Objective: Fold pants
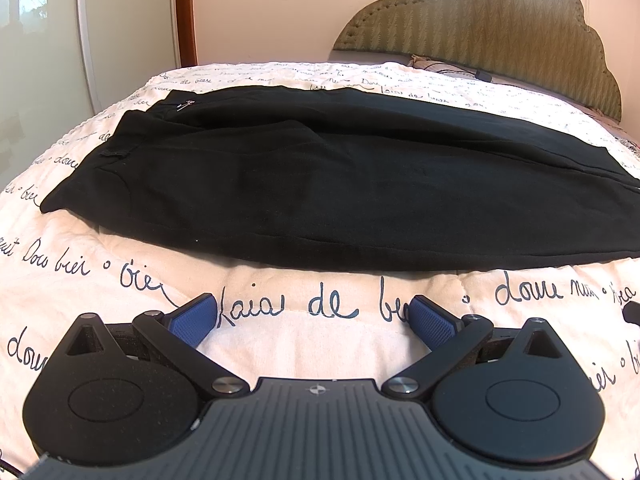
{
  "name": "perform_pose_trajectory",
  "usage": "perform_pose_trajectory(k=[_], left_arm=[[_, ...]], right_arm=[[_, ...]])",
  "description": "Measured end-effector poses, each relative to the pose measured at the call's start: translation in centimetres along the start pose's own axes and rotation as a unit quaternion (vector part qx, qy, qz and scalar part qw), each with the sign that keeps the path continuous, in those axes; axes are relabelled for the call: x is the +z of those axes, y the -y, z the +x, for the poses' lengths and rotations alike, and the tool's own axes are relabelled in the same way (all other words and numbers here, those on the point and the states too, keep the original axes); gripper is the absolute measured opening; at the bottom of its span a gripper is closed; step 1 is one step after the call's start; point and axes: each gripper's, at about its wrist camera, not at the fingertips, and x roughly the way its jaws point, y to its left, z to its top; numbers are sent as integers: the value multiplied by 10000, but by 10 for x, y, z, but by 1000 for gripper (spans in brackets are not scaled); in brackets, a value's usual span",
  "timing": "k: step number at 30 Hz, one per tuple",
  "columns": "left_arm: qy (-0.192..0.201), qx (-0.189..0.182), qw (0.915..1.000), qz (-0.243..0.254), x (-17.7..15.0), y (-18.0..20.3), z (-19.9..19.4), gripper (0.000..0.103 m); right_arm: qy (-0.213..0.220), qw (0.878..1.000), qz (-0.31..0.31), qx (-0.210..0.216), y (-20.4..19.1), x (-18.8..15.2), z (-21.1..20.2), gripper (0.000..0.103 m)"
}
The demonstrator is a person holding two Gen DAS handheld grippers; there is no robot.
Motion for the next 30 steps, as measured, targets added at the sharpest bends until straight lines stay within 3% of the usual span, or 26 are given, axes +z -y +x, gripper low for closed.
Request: perform_pose_trajectory(k=[3, 4, 7, 30], left_arm=[[-33, 46, 10000, 63, 1, 2, -1, 103], [151, 41, 9999, 3, -4, 1, -1, 103], [228, 27, 9997, -33, -7, 0, -1, 103], [229, 45, 9997, -7, -7, -1, 2, 103]], right_arm=[[-11, 10000, 9, 16, 1, 1, 1, 103], [-12, 10000, 2, 8, 1, 1, 1, 103], [-4, 10000, -7, -7, 0, 0, 1, 103], [4, 10000, 33, 38, 1, 0, -1, 103]])
